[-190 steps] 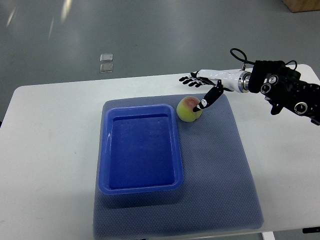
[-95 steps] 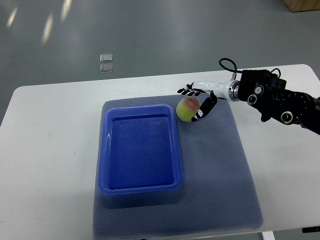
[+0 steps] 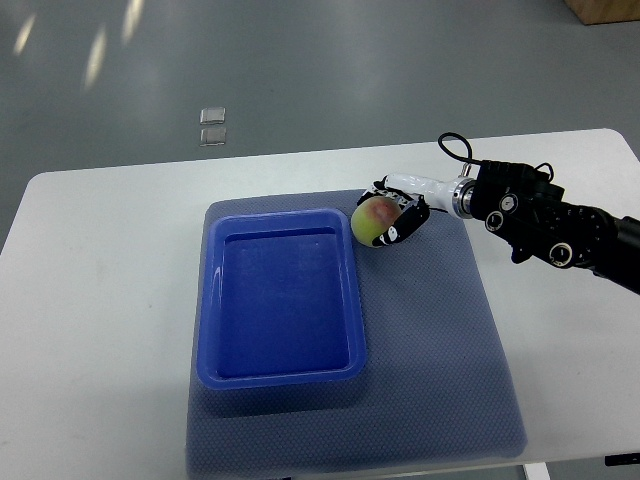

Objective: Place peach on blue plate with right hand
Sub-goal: 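Lift the peach with the right hand and carry it over the tray, then lower the peach into the blue tray and open the right hand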

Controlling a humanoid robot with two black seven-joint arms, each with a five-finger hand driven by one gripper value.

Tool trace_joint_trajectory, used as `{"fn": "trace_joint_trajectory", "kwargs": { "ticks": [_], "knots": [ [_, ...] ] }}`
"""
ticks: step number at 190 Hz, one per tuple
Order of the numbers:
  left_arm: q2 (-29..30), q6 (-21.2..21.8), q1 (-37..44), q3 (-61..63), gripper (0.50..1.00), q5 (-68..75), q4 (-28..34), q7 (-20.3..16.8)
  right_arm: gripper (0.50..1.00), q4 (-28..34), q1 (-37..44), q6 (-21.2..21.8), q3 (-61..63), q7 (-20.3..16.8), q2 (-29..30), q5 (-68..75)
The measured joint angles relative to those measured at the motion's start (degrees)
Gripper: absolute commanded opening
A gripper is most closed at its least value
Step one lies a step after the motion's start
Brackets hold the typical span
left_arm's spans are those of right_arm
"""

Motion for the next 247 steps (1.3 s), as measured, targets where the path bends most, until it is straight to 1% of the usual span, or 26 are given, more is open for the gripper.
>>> {"fn": "trace_joint_trajectory", "kwargs": {
  "ticks": [25,52,65,88,108,128,148,169,170,173,191,199,209,210,215,216,217,218,219,220,221,222,231,232,242,247],
  "knots": [
    [0.00,0.04,0.00,0.00,1.000,0.00,0.00,0.00,0.500,3.21,3.15,2.34,0.71,0.00,-3.86,1.30],
    [0.00,0.04,0.00,0.00,1.000,0.00,0.00,0.01,0.500,12.84,7.71,8.81,0.66,0.00,-11.69,7.42],
    [0.00,0.04,0.00,0.00,1.000,0.00,0.00,0.00,0.500,15.85,9.55,10.92,0.45,0.01,-14.26,9.51],
    [0.00,-0.03,0.00,0.00,1.000,0.00,0.00,0.00,0.500,18.80,11.18,11.82,0.00,0.13,-15.63,11.36],
    [0.00,-0.05,0.00,-0.01,1.000,0.06,-0.03,-0.01,0.500,19.22,11.31,9.59,-0.12,0.59,-12.61,11.72],
    [0.00,-0.06,-0.02,-0.01,1.000,0.06,0.04,-0.01,0.500,18.25,11.00,6.56,-1.16,0.84,-6.18,11.70],
    [0.00,-0.06,0.00,0.00,1.000,-0.04,0.33,0.00,0.500,15.14,10.35,4.19,-4.82,0.88,0.78,10.95],
    [0.00,-0.06,0.00,0.00,1.000,-0.08,0.48,0.00,0.500,12.35,9.51,2.55,-7.79,0.88,6.26,10.57],
    [0.00,-0.06,0.00,0.00,1.000,-0.08,0.48,0.00,0.525,12.25,9.47,2.51,-7.86,0.88,6.45,10.56],
    [0.00,-0.06,0.00,0.00,1.000,-0.09,0.48,0.00,0.533,11.93,9.32,2.38,-8.09,0.87,7.09,10.53],
    [0.00,-0.06,0.00,0.00,1.000,-0.09,0.48,0.00,0.535,10.36,7.94,2.14,-8.58,0.81,10.04,10.29],
    [0.00,-0.06,0.00,0.00,1.000,-0.09,0.48,0.01,0.553,9.73,7.33,2.13,-8.74,0.80,11.05,9.98],
    [0.00,-0.06,0.00,0.00,1.000,-0.09,0.47,0.00,0.554,9.03,6.67,2.10,-9.31,0.79,12.05,9.12],
    [0.00,-0.06,0.00,0.00,1.000,-0.09,0.46,0.00,0.604,8.97,6.61,2.10,-9.38,0.79,12.14,9.04],
    [0.00,-0.06,-0.01,0.00,1.000,-0.09,0.45,0.00,0.629,8.70,6.33,2.10,-9.76,0.79,12.57,8.64],
    [0.00,-0.06,0.00,-0.01,1.000,-0.09,0.45,0.00,0.649,8.65,6.30,2.10,-9.83,0.79,12.62,8.59],
    [0.00,-0.06,0.00,-0.01,1.000,-0.09,0.45,0.00,0.650,8.59,6.27,2.10,-9.90,0.79,12.68,8.53],
    [0.00,-0.06,0.00,0.00,1.000,-0.09,0.45,0.00,0.670,8.52,6.24,2.10,-9.98,0.79,12.74,8.48],
    [0.00,-0.06,0.00,0.00,1.000,-0.09,0.45,0.00,0.670,8.45,6.21,2.09,-10.06,0.79,12.80,8.43],
    [0.00,-0.06,0.00,0.00,1.000,-0.09,0.45,0.01,0.698,8.38,6.19,2.08,-10.14,0.79,12.86,8.38],
    [0.00,-0.06,0.00,0.00,1.000,-0.09,0.45,0.00,0.699,8.31,6.17,2.07,-10.22,0.79,12.91,8.33],
    [0.00,-0.06,0.00,0.00,1.000,-0.09,0.45,0.00,0.723,8.24,6.15,2.06,-10.30,0.79,12.96,8.29],
    [0.00,-0.06,0.00,0.00,1.000,-0.09,0.45,0.00,0.723,7.70,5.91,2.04,-10.97,0.78,13.47,7.96],
    [0.00,-0.06,0.00,0.00,1.000,-0.09,0.45,0.00,0.810,7.66,5.89,2.04,-11.01,0.79,13.51,7.94],
    [0.00,-0.06,0.00,0.00,1.000,-0.09,0.44,0.00,0.862,7.38,5.69,2.05,-11.30,0.78,13.70,7.83],
    [0.00,-0.06,0.00,0.00,1.000,-0.09,0.44,0.00,0.870,7.32,5.59,2.12,-11.37,0.78,13.76,7.80]
  ]
}}
